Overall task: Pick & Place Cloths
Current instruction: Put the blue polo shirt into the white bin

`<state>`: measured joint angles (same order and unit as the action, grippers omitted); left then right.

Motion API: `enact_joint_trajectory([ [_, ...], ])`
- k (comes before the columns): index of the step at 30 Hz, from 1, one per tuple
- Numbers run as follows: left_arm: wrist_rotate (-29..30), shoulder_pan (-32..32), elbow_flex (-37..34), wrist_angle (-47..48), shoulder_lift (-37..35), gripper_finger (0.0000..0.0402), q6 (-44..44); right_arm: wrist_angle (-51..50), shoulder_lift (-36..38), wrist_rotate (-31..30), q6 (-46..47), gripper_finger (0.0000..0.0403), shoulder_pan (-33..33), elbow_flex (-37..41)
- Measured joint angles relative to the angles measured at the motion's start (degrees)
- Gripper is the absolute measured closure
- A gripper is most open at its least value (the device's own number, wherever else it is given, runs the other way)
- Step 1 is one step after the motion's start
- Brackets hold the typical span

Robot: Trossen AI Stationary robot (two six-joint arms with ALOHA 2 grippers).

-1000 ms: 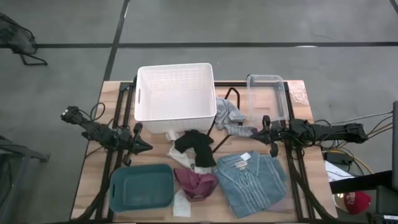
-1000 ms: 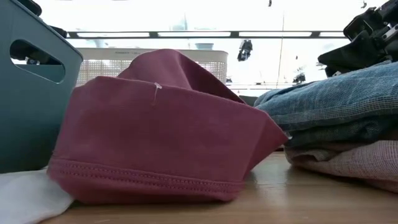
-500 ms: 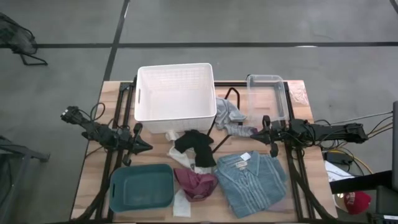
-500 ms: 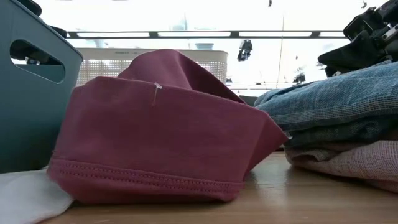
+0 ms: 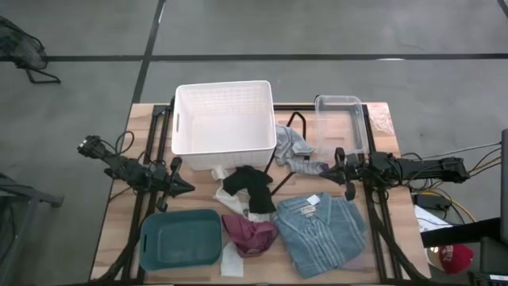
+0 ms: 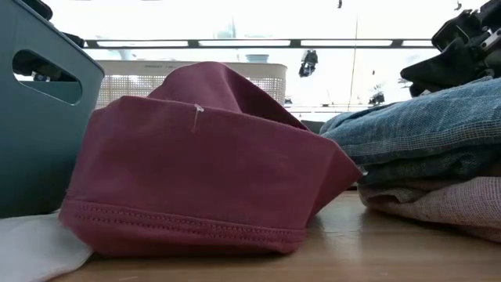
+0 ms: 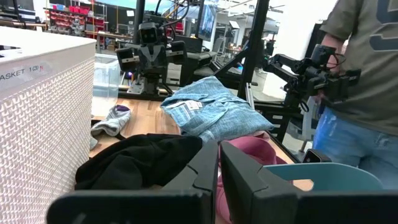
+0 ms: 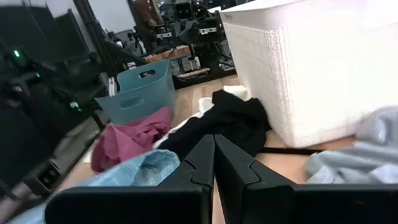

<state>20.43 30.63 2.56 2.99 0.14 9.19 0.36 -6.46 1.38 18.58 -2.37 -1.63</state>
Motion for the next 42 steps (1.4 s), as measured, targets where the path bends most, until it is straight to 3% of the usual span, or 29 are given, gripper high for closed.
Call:
enact_joint_trajectory([
  [12, 0.01, 0.00, 0.00, 0.02, 0.00, 0.0378, 0.00, 3.87, 0.00, 0.09, 22.70, 0.0394, 0.00, 0.00],
  [19, 0.01, 0.00, 0.00, 0.00, 0.00, 0.0378, 0.00, 9.16, -0.19, -0.44, 43.60, 0.0394, -0.11, 0.00],
  [25, 0.01, 0.00, 0.00, 0.02, 0.00, 0.0378, 0.00, 12.76, -0.50, -5.07, 47.62, 0.0394, -0.09, 0.02],
  [35, 0.02, 0.00, -0.02, 0.00, 0.00, 0.0378, 0.00, 22.97, -1.61, -4.20, 60.02, 0.0394, -0.32, -0.11],
  [42, 0.01, 0.00, 0.00, 0.02, 0.00, 0.0378, 0.00, 21.84, -11.92, -3.01, 54.35, 0.0394, -6.53, -13.47],
])
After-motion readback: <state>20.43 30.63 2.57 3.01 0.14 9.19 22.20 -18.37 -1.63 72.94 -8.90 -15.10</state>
